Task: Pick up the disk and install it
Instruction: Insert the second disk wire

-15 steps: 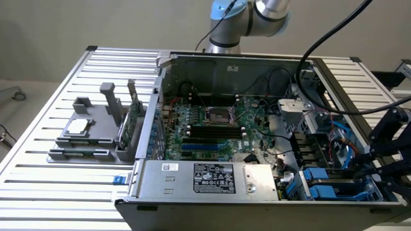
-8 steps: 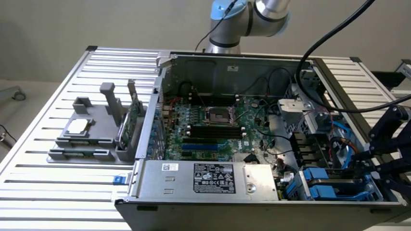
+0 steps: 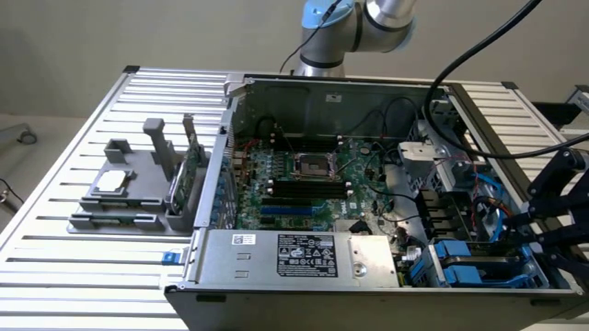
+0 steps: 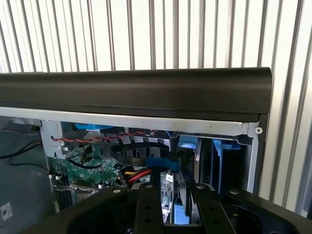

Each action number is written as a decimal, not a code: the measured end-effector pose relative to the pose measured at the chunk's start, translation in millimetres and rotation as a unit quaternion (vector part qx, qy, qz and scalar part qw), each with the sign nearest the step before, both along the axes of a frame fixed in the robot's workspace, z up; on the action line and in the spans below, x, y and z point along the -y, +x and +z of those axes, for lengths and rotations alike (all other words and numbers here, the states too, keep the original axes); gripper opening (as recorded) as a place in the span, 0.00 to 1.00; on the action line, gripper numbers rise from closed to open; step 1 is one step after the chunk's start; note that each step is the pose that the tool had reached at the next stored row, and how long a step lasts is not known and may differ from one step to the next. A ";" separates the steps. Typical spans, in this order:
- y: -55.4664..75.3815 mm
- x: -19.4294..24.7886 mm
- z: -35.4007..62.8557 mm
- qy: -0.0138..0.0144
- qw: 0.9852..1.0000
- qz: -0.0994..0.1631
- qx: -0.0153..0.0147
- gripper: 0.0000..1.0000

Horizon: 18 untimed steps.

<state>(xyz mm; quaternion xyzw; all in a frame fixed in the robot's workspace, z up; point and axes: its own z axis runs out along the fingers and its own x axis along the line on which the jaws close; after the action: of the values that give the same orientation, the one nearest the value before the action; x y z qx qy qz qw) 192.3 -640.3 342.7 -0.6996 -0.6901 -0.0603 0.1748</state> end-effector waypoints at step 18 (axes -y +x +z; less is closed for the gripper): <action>0.0 2.5 -0.6 0.015 1.000 0.000 0.002 0.30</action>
<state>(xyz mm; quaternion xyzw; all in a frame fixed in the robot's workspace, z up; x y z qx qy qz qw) 192.3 -642.7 342.0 -0.6967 -0.6895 -0.0724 0.1841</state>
